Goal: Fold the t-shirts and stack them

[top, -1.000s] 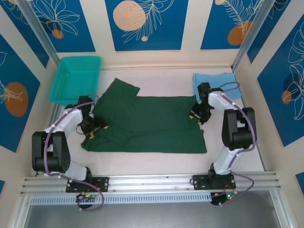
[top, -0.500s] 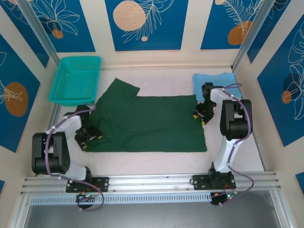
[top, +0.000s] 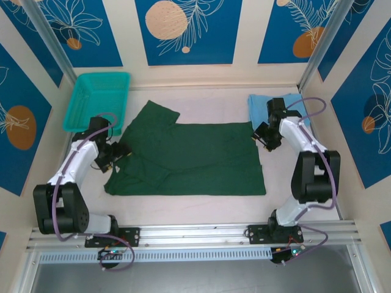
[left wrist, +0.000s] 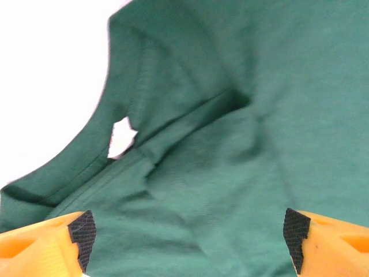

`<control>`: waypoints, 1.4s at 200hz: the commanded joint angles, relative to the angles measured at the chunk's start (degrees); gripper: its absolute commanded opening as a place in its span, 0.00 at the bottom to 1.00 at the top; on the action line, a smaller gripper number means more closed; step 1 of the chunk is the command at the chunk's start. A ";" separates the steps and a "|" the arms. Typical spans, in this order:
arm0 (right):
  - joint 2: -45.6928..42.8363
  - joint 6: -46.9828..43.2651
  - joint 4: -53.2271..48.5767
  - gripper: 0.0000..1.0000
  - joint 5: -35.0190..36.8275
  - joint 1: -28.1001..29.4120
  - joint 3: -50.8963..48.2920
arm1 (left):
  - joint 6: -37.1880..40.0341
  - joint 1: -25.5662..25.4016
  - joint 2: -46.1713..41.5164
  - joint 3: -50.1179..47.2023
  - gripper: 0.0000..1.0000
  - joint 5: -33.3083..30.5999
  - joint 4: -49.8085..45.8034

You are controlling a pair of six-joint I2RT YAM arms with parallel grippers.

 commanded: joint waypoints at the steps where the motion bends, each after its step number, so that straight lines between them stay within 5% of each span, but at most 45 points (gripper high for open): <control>1: -4.75 -1.00 3.60 0.53 -7.51 3.25 -5.42 | -2.21 -1.06 -1.17 1.03 0.86 4.69 -4.13; 25: -9.77 1.63 11.78 0.51 -15.01 11.53 -10.79 | -3.65 -1.22 -1.41 -1.24 0.82 9.64 -3.09; 48: -10.60 3.16 18.05 0.50 -15.16 23.52 -12.10 | -3.48 -1.49 0.29 -3.45 0.72 12.03 -2.07; 105: 2.49 -1.46 15.91 0.36 -13.02 40.07 -2.51 | 4.30 -1.41 9.79 -1.06 0.48 8.21 -2.45; 140: 6.40 -0.18 16.46 0.36 -14.33 42.84 -1.06 | 8.86 -1.41 12.45 0.36 0.47 2.49 -2.58; 219: 8.85 -0.49 15.01 0.35 -12.96 45.00 0.25 | 10.15 -1.41 15.75 -1.42 0.46 2.38 0.90; 280: 8.86 -0.37 14.42 0.34 -12.70 44.91 0.22 | 9.54 -1.49 17.20 -0.25 0.17 3.71 1.77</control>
